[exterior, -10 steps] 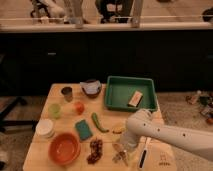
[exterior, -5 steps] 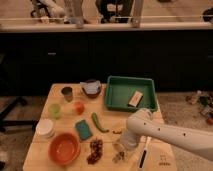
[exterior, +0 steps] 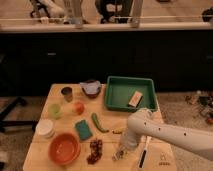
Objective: Place fork in tray
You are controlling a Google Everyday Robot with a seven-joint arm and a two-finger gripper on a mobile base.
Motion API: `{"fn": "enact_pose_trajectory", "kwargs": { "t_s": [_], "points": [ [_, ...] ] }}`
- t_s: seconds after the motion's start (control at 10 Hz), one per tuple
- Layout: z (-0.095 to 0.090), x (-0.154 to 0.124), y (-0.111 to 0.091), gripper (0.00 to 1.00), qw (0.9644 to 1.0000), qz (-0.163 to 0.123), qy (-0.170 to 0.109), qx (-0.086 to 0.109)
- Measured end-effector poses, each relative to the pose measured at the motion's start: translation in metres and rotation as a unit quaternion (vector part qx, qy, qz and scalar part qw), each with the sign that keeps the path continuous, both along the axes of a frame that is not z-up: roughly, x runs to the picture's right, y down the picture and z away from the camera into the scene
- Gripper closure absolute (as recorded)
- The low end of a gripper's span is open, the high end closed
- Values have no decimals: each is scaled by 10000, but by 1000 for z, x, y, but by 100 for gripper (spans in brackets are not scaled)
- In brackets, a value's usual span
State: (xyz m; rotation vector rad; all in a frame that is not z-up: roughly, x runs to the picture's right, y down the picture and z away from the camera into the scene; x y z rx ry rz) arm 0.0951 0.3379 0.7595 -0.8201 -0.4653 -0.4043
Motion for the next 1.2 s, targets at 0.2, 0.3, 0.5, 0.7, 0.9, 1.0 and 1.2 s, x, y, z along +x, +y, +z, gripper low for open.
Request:
{"fn": "enact_pose_trajectory", "kwargs": {
  "t_s": [0.2, 0.3, 0.5, 0.7, 0.9, 1.0, 1.2],
  "points": [
    [0, 2, 1, 100, 10000, 33, 13, -9],
    [2, 3, 2, 100, 10000, 83, 0, -9],
    [1, 3, -1, 100, 10000, 91, -14, 11],
    [2, 4, -1, 100, 10000, 97, -11, 22],
    [-7, -4, -6, 100, 9998, -44, -111, 144],
    [-17, -12, -14, 100, 9994, -153, -190, 232],
    [-37, -26, -29, 100, 9979, -380, -319, 411]
  ]
}}
